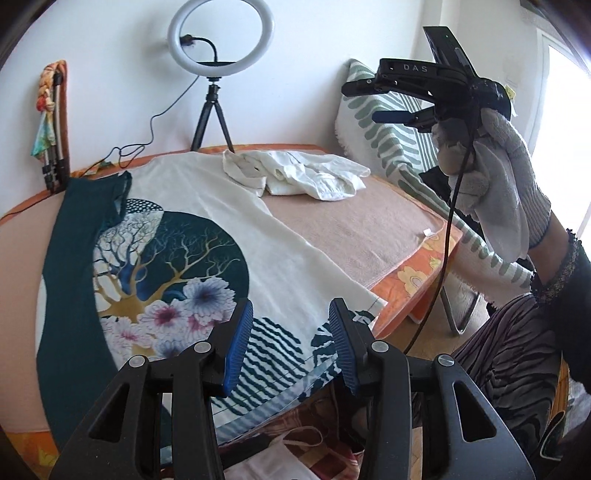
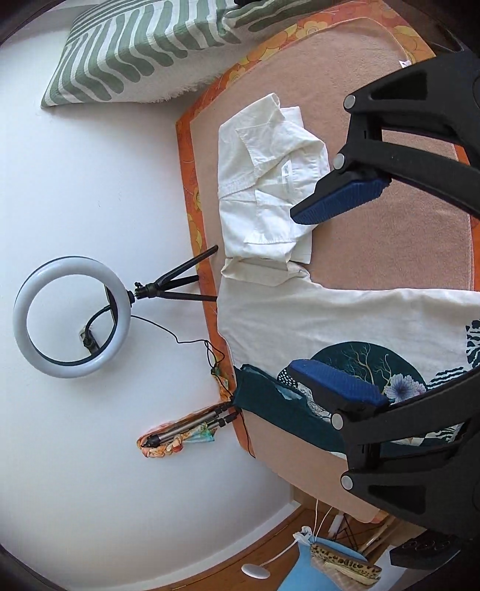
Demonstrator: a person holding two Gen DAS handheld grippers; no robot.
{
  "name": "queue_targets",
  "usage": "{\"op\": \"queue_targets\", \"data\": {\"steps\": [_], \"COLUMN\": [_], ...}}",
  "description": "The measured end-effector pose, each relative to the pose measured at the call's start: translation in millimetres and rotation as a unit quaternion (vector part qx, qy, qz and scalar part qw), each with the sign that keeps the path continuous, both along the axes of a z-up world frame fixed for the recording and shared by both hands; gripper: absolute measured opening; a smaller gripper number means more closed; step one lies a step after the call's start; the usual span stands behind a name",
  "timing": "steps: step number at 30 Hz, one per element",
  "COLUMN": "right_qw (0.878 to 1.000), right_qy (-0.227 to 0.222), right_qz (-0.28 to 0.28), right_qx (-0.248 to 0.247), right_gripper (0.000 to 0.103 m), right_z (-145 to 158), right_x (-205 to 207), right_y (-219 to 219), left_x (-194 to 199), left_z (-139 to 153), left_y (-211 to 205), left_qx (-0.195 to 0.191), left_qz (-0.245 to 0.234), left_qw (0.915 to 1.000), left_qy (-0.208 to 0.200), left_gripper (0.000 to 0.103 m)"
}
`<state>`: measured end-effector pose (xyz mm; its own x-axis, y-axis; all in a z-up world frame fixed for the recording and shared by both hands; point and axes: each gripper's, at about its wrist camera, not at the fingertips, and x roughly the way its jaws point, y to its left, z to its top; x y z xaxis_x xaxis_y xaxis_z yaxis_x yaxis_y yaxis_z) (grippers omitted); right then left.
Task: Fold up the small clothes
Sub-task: 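Grasp the cream side hem with the left tool while right tool moves to shoulder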
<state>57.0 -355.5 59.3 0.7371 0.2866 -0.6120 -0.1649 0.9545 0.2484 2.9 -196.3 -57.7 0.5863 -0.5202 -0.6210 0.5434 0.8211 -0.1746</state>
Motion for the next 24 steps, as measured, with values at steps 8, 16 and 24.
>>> {"op": "queue_targets", "data": {"steps": [8,16,24], "right_qw": [1.0,0.999,0.996], "right_qy": [0.012,0.035,0.046], "right_qz": [-0.021,-0.031,-0.045], "right_qx": [0.006,0.015,0.063], "right_gripper": [0.089,0.09,0.09], "right_z": [-19,-38,-38], "right_x": [4,9,17], "right_y": [-38,-52,-68], "left_x": [5,7,13], "left_z": [-21,-45,-62], "left_y": [-67,-117,-131], "left_qx": [0.033,0.093,0.145], "left_qz": [-0.07,-0.088,-0.054], "left_qw": [0.9967,0.9915,0.9879], "left_qy": [0.024,0.025,-0.008], "left_gripper": [0.056,0.056,0.053]}}
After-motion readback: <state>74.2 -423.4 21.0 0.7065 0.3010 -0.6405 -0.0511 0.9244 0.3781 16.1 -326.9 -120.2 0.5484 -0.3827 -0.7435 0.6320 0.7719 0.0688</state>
